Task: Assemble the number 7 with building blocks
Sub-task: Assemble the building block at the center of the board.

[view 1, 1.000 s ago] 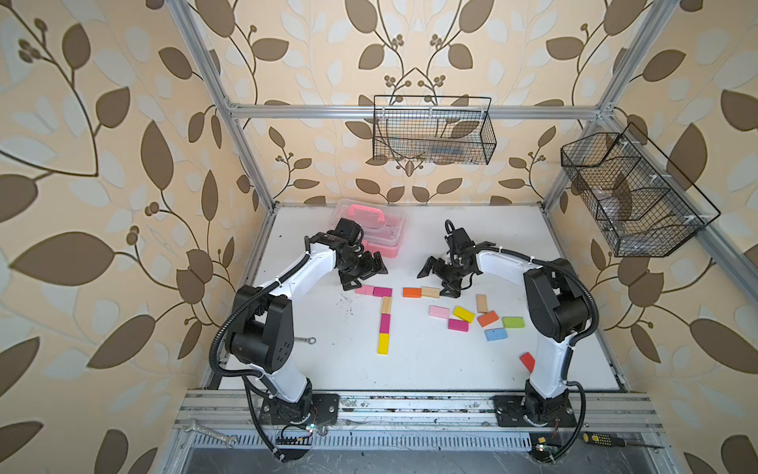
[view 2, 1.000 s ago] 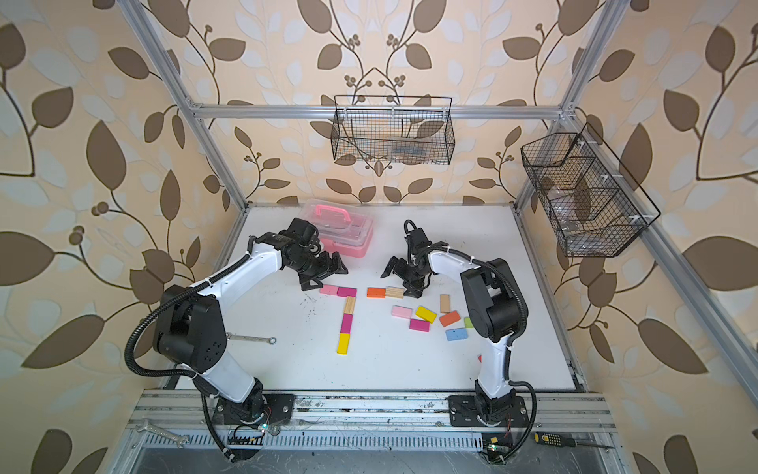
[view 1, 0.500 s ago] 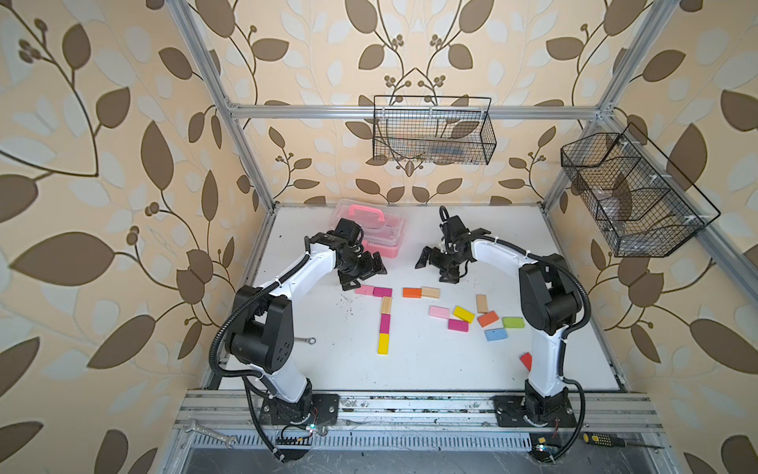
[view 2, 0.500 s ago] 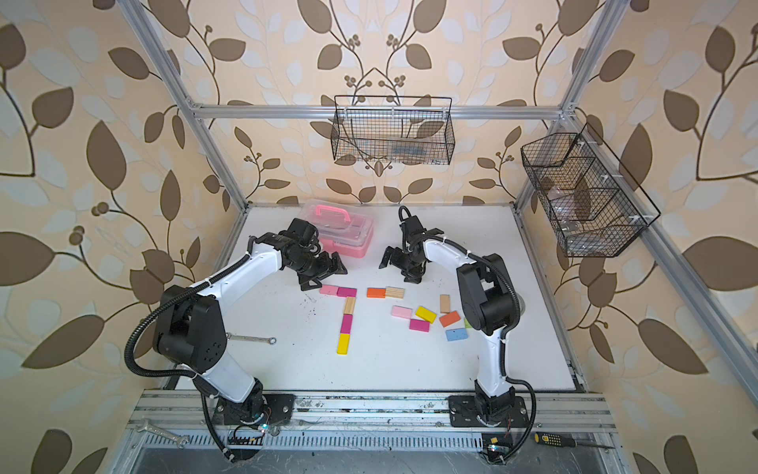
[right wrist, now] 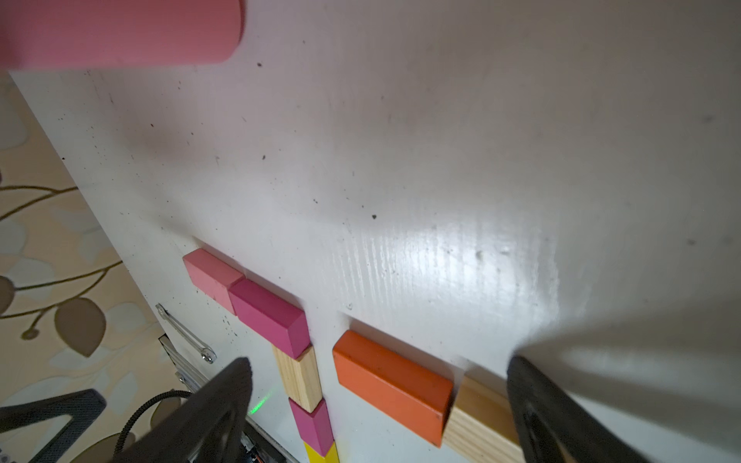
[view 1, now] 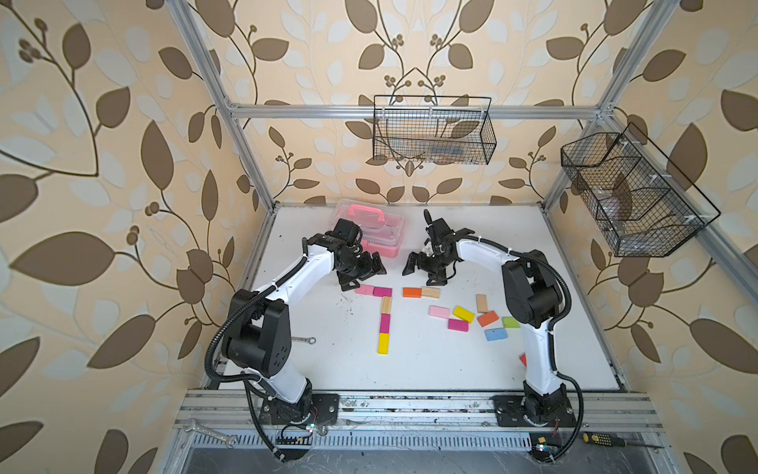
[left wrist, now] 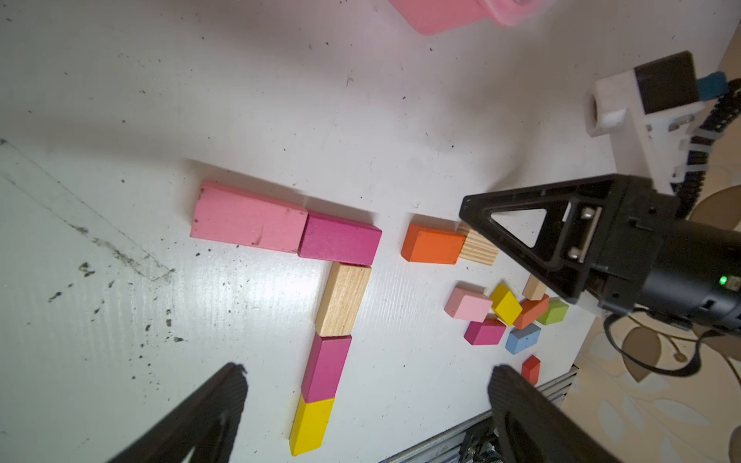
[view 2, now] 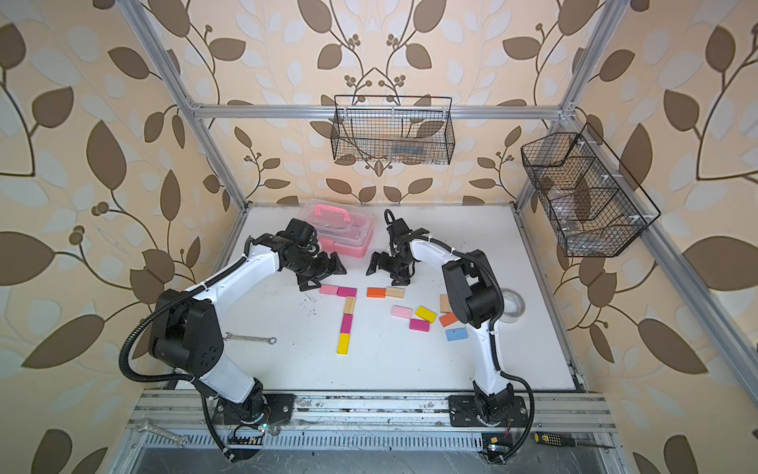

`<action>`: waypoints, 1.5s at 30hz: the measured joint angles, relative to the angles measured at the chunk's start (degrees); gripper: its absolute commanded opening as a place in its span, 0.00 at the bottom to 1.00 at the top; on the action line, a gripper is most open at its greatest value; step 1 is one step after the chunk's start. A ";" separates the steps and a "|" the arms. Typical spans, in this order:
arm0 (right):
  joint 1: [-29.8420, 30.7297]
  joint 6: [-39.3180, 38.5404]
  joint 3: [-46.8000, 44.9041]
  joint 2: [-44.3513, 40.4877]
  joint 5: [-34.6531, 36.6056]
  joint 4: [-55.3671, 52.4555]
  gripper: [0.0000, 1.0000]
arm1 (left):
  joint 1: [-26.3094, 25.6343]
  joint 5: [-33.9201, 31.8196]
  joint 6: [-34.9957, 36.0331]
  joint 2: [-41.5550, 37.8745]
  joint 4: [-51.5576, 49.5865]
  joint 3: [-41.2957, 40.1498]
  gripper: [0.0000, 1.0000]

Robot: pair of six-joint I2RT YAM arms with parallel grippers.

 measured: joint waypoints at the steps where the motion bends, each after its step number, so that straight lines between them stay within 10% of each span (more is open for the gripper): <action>1: 0.00 -0.02 0.00 0.00 -0.11 0.02 1.00 | 0.00 0.00 0.00 0.00 0.02 0.00 0.97; 33: 0.37 1.31 -0.44 0.31 -2.69 2.56 1.00 | 0.00 0.00 -0.04 0.00 0.09 -0.15 0.97; 45: -14.80 -1.05 -3.89 -5.18 1.99 0.61 0.99 | 0.00 0.00 0.00 0.00 0.09 -0.15 0.97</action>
